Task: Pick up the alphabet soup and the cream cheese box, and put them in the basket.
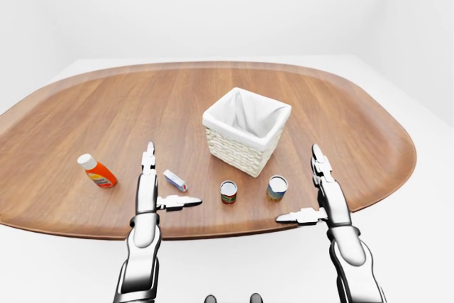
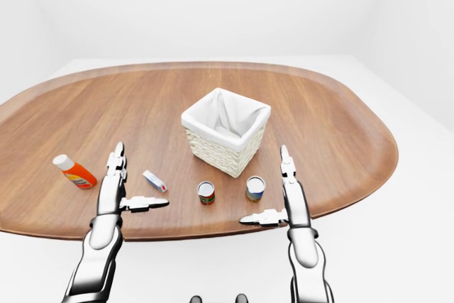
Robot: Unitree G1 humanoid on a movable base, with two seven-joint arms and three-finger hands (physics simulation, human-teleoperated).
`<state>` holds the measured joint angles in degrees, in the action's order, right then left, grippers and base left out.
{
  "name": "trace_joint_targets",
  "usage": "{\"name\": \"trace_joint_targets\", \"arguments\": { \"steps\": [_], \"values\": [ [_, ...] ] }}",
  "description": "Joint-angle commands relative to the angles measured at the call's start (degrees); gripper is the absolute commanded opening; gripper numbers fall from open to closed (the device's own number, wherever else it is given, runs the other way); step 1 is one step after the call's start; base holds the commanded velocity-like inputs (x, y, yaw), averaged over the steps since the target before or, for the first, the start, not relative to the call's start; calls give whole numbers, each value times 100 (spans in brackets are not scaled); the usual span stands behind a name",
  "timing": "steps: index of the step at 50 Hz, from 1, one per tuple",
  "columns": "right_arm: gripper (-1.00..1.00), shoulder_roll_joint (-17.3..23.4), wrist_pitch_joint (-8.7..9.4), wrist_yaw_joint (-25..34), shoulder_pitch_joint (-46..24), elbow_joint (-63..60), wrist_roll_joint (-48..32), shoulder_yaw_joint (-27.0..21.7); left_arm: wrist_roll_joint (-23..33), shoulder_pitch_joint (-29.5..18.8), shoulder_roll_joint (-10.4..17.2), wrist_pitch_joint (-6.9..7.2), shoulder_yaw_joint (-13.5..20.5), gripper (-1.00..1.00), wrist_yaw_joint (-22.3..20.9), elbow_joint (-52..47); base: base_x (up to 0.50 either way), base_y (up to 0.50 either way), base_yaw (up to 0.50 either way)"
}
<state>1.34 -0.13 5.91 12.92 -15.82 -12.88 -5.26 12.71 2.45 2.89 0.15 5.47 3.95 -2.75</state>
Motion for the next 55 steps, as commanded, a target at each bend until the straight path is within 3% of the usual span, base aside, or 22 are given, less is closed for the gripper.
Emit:
{"name": "trace_joint_targets", "arguments": {
  "steps": [1, 6, 7, 13, 15, 22, 27, 29, 31, 34, 39, 45, 55],
  "values": [
    [100, -30, -173, 17, 122, 153, -294, -84, 29, 35, -5, -105, -7, 100, 1, 138, 30, 0, 0],
    [100, -18, -263, -22, 187, 234, -352, -71, 7, 46, -7, -128, -13, 100, -21, 142, 29, 0, 0],
    [100, -31, -197, -4, 198, 237, -345, -66, -4, 50, -7, -128, -9, 100, -26, 136, 2, 0, 0],
    [100, -9, -266, -52, 179, 375, -418, -51, -3, 52, -5, -136, -10, 100, -27, 143, 0, 0, 0],
    [100, 1, -196, -85, 144, 454, -501, -41, -14, 53, -5, -139, -8, 100, -37, 155, 0, 0, 0],
    [100, 24, -318, -175, 126, 757, -587, 33, -25, 54, -3, -149, -8, 100, -57, 167, 12, 0, 0],
    [100, 40, -219, -225, 71, 846, -633, 21, -30, 45, 3, -170, 1, 100, -61, 195, 50, 0, 0],
    [100, 57, -281, -285, 56, 937, -693, 34, -25, 49, 2, -174, -1, 100, -59, 193, 50, 0, 0],
    [100, 51, -124, -357, 30, 1035, -794, 39, -24, 48, 3, -180, -1, 100, -60, 204, 37, 0, 0],
    [100, 65, -294, -394, 87, 1287, -808, 109, -27, 64, 0, -159, -1, 100, -75, 171, 0, 0, 0],
    [100, 115, -199, -497, -17, 1567, -929, 132, -21, 71, -5, -139, -8, 100, -79, 144, 0, 0, 0],
    [100, 161, -276, -614, -119, 1968, -955, 136, -36, 84, -10, -116, -6, 100, -90, 104, 0, 0, 0],
    [100, 200, -218, -742, -553, 2536, -1051, 274, -41, 53, -3, -214, -3, 100, -65, 231, 0, 0, 0]
  ]
}}
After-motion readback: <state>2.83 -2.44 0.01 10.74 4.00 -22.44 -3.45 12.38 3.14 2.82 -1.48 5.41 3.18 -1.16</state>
